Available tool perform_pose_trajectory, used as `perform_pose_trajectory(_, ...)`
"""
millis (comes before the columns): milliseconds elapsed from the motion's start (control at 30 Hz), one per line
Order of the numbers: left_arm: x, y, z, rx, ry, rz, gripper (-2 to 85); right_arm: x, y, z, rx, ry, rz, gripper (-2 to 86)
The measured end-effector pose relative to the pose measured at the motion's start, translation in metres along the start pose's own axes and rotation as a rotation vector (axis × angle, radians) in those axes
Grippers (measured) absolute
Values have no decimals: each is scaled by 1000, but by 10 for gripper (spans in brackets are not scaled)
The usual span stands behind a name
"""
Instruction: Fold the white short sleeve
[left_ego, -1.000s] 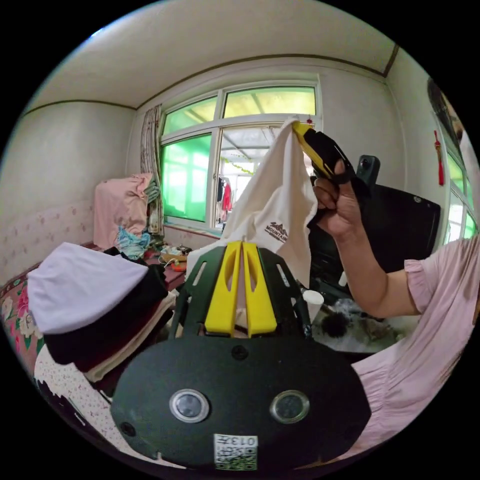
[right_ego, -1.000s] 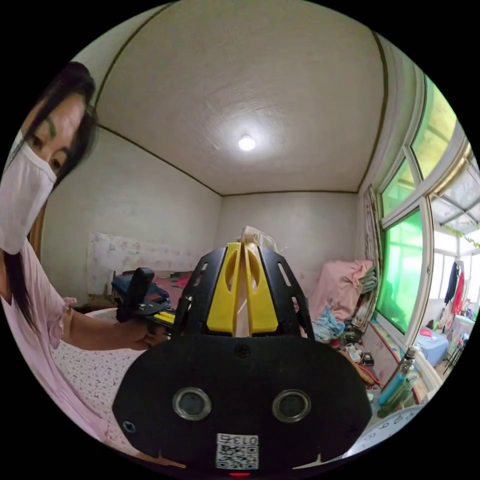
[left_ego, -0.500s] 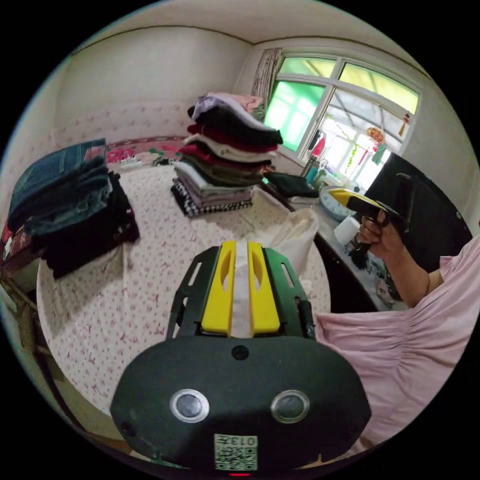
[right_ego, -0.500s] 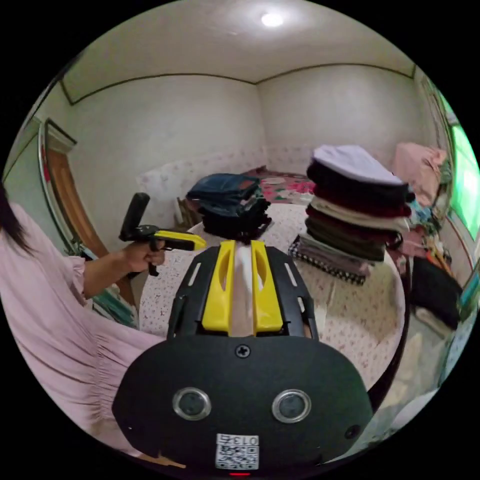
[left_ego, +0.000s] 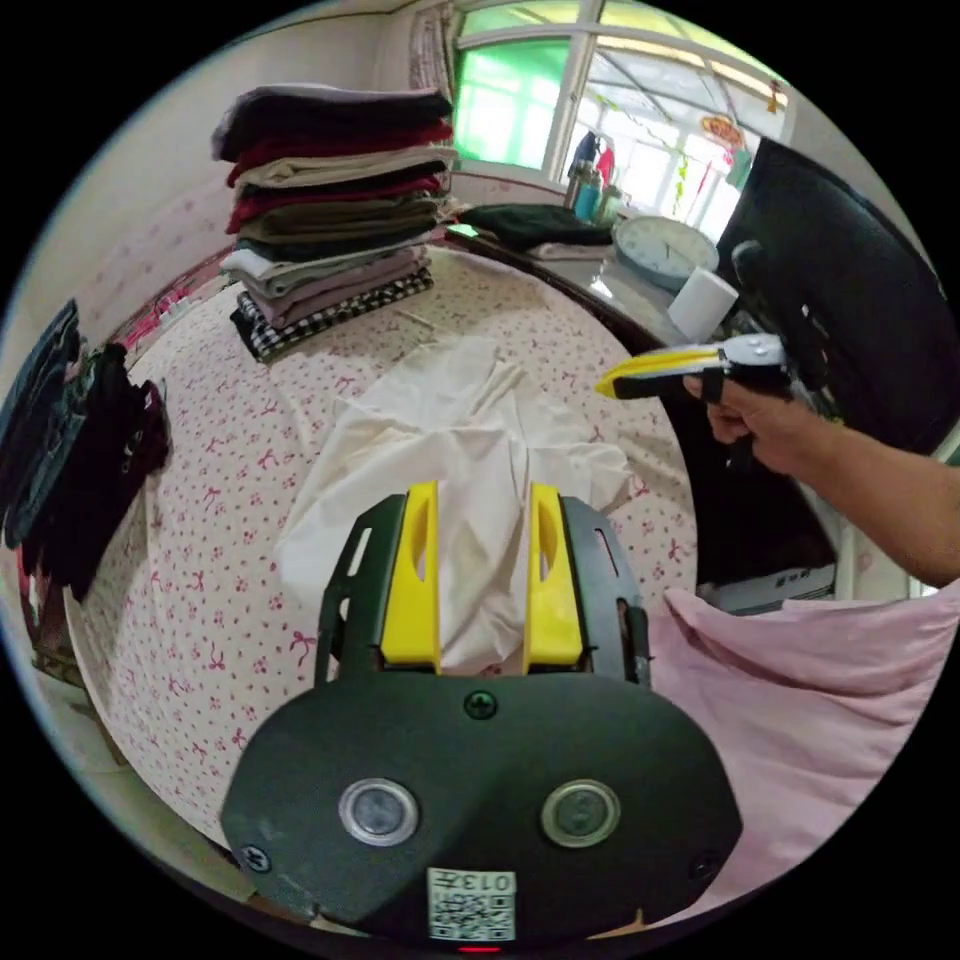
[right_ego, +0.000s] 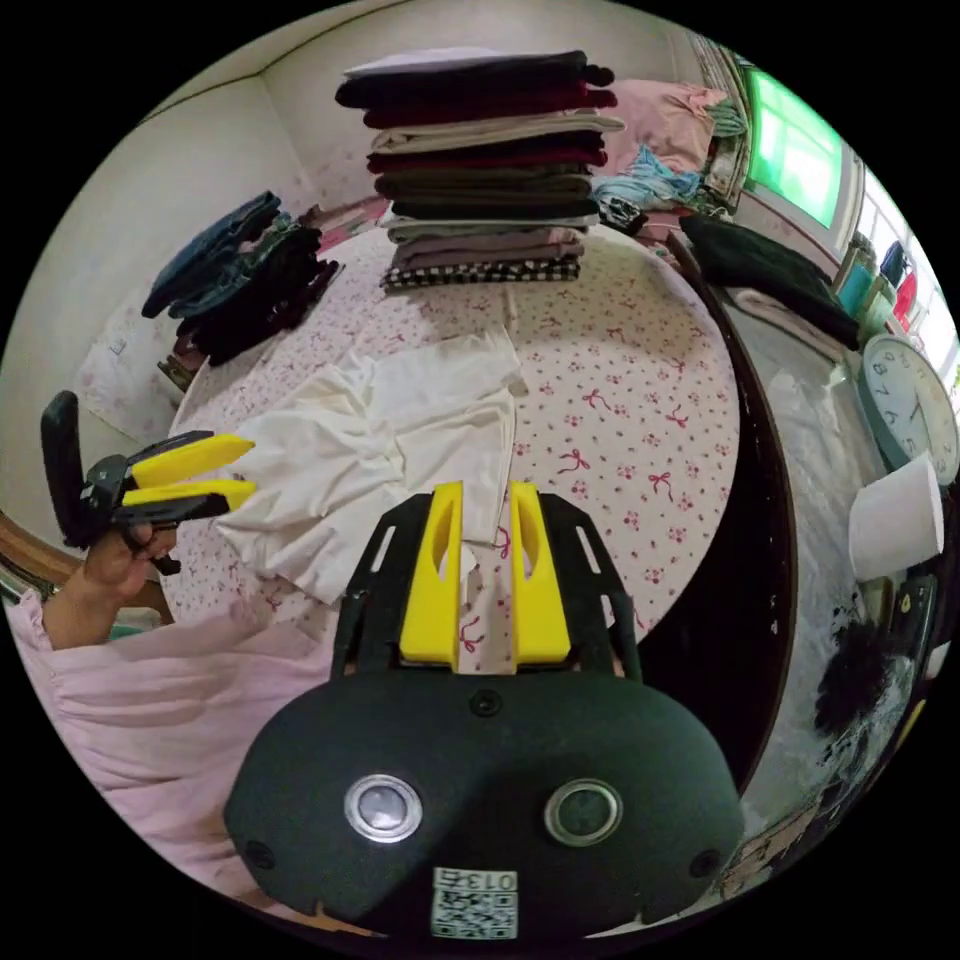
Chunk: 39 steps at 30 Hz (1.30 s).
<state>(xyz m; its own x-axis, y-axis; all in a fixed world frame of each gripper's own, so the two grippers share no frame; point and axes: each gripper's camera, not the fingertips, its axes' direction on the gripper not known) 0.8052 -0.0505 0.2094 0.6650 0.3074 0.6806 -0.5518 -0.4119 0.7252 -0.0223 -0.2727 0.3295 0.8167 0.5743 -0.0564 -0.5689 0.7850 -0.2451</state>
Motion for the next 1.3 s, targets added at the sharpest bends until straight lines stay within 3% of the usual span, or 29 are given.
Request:
perform_pose_trajectory(167, 12, -9, 46, -211, -95, 40, 100, -1, -33, 74, -167, -1, -43, 86)
perform_pose_trajectory(300, -12, -8, 29, -207, -43, -50, 31, -6, -45, 91, -190, 57, -121, 21)
perform_pose_trajectory(433, -64, -2, -62, 37, 100, -225, 22, 10, -57, 36, -5, -44, -154, 11)
perform_pose_trajectory(567, -130, 42, -184, 367, 118, -484, 22, 36, -60, -40, 200, -97, -172, 9)
perform_pose_trajectory(700, -153, 95, -247, 555, 128, -607, 28, 62, -34, -106, 417, -141, -209, 10)
perform_pose_trajectory(767, -157, 124, -251, 465, 36, -699, 39, 71, -23, -104, 379, -134, -183, 11)
perform_pose_trajectory(833, -163, 150, -235, 319, -7, -851, 53, 85, -7, -74, 216, -95, -88, 14)
perform_pose_trajectory(933, -154, 189, -226, 298, -28, -971, 61, 99, 25, -56, 162, -129, 23, 22)
perform_pose_trajectory(1033, -134, 182, -225, 222, -129, -874, 67, 95, 41, -48, 124, -124, 7, 40)
perform_pose_trajectory(1167, -104, 121, -182, 41, -45, -544, 77, 73, 33, -28, 43, -122, -106, 62)
perform_pose_trajectory(1300, -71, 73, -135, -88, -105, -319, 115, 35, 14, 7, -22, -36, -271, 75)
